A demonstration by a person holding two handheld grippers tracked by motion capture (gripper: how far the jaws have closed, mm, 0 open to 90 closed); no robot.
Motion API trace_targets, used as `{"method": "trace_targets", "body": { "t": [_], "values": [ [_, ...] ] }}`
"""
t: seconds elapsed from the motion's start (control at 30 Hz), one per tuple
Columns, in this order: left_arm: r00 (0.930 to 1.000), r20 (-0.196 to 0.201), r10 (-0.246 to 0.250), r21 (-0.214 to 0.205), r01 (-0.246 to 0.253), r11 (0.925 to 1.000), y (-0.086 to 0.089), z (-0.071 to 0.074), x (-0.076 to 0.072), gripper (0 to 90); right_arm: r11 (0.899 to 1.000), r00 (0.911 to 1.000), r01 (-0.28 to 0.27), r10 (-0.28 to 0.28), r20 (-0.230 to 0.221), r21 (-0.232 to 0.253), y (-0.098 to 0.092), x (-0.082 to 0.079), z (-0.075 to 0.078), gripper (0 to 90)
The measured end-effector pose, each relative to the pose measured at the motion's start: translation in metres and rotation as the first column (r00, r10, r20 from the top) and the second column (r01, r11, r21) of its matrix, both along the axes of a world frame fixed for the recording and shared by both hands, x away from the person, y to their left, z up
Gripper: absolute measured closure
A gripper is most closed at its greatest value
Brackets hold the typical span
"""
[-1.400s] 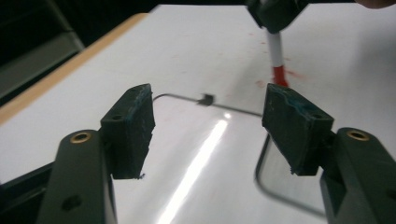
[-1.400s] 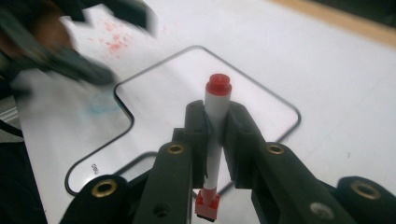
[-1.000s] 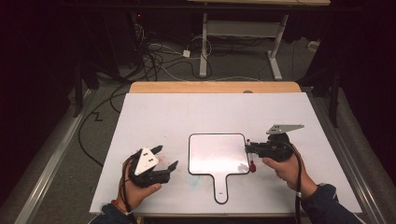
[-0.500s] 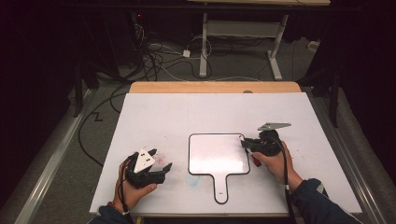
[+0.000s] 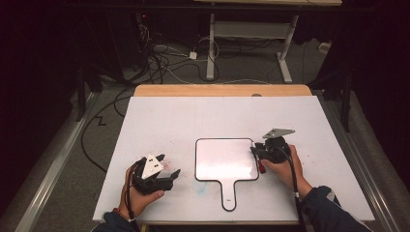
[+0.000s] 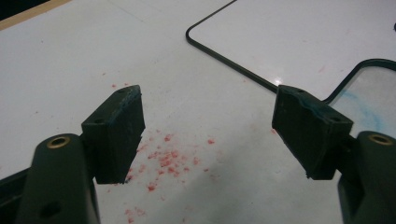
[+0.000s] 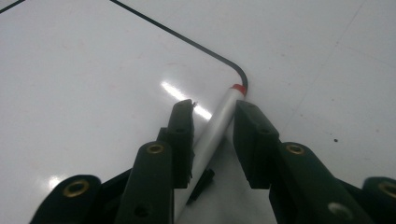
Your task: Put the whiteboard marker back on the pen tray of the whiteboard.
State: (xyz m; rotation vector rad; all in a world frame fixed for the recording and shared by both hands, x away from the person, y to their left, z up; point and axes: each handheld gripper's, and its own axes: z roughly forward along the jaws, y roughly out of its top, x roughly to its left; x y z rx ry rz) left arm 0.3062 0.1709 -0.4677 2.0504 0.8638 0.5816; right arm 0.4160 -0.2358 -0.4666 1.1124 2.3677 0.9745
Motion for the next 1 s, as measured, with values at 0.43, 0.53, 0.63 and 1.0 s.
{"method": "trace_targets", "body": {
  "t": [0.43,0.53,0.63,1.0],
  "values": [
    [1.0,0.001,0.006,-0.002,-0.006,1.0,0.002,0.001,-0.002,23.6,1.0,0.9999,0.013,-0.013,0.005,-0.01,-0.004,-0.003,0.001,61.2],
    [1.0,0.002,0.003,0.004,-0.003,1.0,0.001,0.001,-0.002,23.7,1.0,0.9998,0.017,-0.017,0.012,-0.009,-0.005,-0.004,0.002,60.0],
    [1.0,0.003,-0.003,0.007,0.003,1.0,0.001,0.001,-0.002,23.7,1.0,0.9996,0.023,-0.023,0.014,-0.004,-0.006,-0.004,0.002,56.3],
    [0.9999,0.002,-0.015,0.011,0.015,0.9998,0.0,0.001,-0.003,22.8,0.998,0.9864,-0.054,0.051,0.156,0.018,-0.01,-0.018,0.025,45.4]
  ]
}}
